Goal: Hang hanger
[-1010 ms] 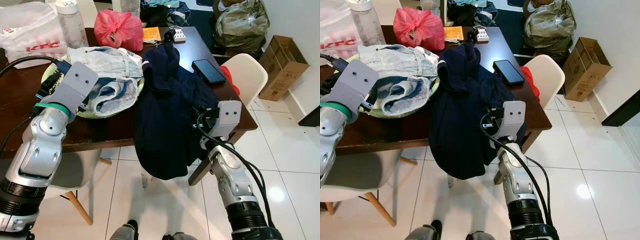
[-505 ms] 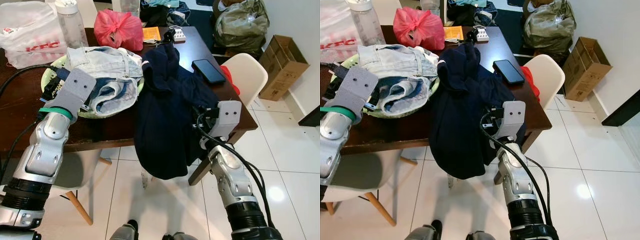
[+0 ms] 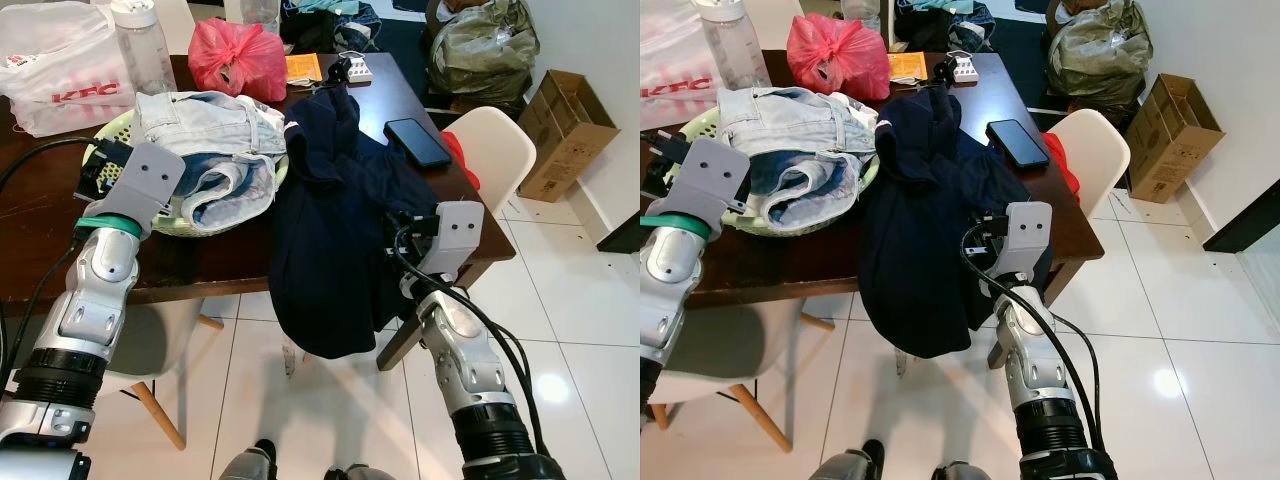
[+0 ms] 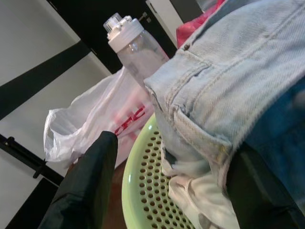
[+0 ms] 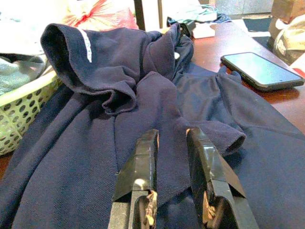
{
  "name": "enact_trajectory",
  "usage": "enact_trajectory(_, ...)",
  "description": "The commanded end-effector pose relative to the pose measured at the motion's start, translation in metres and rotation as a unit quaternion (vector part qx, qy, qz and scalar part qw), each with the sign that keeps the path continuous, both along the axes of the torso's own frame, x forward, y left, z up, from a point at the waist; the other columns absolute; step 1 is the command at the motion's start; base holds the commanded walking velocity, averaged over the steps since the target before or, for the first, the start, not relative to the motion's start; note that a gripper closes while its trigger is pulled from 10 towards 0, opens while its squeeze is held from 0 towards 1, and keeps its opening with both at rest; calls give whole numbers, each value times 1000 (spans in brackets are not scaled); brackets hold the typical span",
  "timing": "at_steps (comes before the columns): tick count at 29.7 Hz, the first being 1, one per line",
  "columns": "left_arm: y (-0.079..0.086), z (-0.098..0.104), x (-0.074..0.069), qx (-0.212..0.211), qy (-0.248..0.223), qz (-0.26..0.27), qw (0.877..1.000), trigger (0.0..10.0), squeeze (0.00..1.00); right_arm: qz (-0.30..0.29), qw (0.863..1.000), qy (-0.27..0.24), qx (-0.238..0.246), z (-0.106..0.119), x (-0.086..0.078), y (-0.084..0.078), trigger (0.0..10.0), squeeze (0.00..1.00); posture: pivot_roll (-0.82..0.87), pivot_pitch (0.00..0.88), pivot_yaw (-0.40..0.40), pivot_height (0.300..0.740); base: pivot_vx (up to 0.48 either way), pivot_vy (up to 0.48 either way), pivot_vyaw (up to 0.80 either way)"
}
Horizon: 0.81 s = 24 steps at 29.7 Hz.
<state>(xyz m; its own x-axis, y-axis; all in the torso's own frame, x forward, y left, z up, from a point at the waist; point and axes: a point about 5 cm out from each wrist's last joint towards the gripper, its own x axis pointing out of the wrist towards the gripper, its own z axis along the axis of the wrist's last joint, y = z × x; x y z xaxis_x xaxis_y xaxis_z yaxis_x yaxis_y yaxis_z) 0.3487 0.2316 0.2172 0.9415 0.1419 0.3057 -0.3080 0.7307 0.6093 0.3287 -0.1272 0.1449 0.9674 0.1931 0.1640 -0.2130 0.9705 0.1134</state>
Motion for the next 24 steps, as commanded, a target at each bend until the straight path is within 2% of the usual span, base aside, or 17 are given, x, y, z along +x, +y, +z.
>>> enact_trajectory(1, -2, -6, 2, -4, 2, -6, 1000, 10000, 0, -2, 1000, 3, -1, -1, 0, -1, 10000, 0, 49, 72, -20, 740, 0, 0, 0)
enact_trajectory(5, -1, -8, 4, -8, 3, -7, 1000, 10000, 0, -2, 1000, 2, -1, 0, 0, -1, 10000, 0, 44, 75, -21, 740, 0, 0, 0)
enact_trajectory(8, 2, -17, 11, -23, 28, -14, 999, 10000, 0, -1, 1000, 1, -2, 0, -1, -1, 10000, 0, 40, 75, -26, 740, 0, 0, 0)
enact_trajectory(10, -4, -21, 18, -59, 43, -59, 996, 10000, 0, 0, 1000, 1, -3, 0, -2, -1, 10000, 0, 34, 75, -28, 740, 0, 0, 0)
enact_trajectory(11, -4, -21, 18, -59, 43, -59, 996, 10000, 0, 0, 1000, 1, -3, 0, -2, -1, 10000, 0, 34, 75, -28, 740, 0, 0, 0)
enact_trajectory(13, -13, -18, 23, -71, 34, -96, 992, 10000, 0, 0, 1000, 1, -4, 0, -2, -2, 10000, 0, 31, 75, -29, 740, 0, 0, 0)
enact_trajectory(20, -18, -14, 28, -56, 25, -103, 993, 10000, 0, 0, 1000, -1, -6, 1, -2, -3, 10000, 0, 28, 73, -29, 740, 0, 0, 0)
enact_trajectory(24, -15, -14, 30, -36, 20, -79, 996, 10000, 0, 1, 1000, 0, -6, 1, -2, -2, 10000, 0, 30, 69, -29, 740, 0, 0, 0)
